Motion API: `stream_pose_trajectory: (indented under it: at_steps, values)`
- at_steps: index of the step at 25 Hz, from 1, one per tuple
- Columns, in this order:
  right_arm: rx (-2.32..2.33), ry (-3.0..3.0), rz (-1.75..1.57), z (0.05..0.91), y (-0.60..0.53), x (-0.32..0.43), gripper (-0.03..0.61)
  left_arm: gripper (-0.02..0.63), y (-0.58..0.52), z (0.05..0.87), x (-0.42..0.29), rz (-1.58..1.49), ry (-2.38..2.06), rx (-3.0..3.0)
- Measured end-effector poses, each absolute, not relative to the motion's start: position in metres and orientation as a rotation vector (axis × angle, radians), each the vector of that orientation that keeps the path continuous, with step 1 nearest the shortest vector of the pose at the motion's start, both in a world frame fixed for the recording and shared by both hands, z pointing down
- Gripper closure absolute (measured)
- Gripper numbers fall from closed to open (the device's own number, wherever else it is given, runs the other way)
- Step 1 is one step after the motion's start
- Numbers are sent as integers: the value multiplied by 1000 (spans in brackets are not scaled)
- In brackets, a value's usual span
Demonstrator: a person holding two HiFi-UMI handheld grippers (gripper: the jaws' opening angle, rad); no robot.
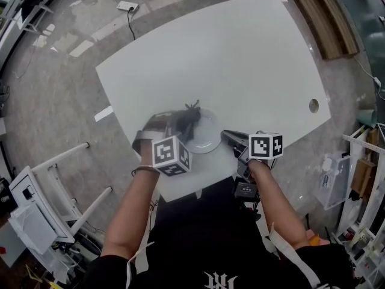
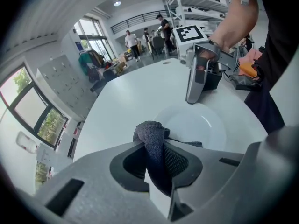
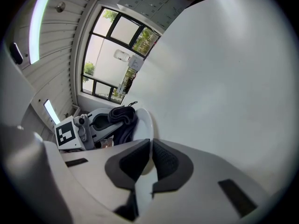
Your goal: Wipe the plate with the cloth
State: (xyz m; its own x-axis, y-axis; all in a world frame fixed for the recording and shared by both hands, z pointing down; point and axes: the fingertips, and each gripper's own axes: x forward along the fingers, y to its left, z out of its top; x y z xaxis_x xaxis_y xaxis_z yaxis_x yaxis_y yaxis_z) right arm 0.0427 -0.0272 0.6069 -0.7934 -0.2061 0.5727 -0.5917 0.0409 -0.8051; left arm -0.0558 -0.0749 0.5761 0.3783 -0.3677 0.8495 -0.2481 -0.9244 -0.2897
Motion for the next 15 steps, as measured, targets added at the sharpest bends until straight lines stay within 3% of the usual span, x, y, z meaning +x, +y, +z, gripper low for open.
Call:
stream_pose_trajectory:
  at_steps: [8, 15]
  values:
    - [931, -2041, 1802, 607, -28, 45, 561, 563, -32, 577, -85, -1694, 591, -2572]
    - [971, -2046, 1803, 606, -27, 47, 561, 563, 21, 582, -65, -1716, 513, -2662]
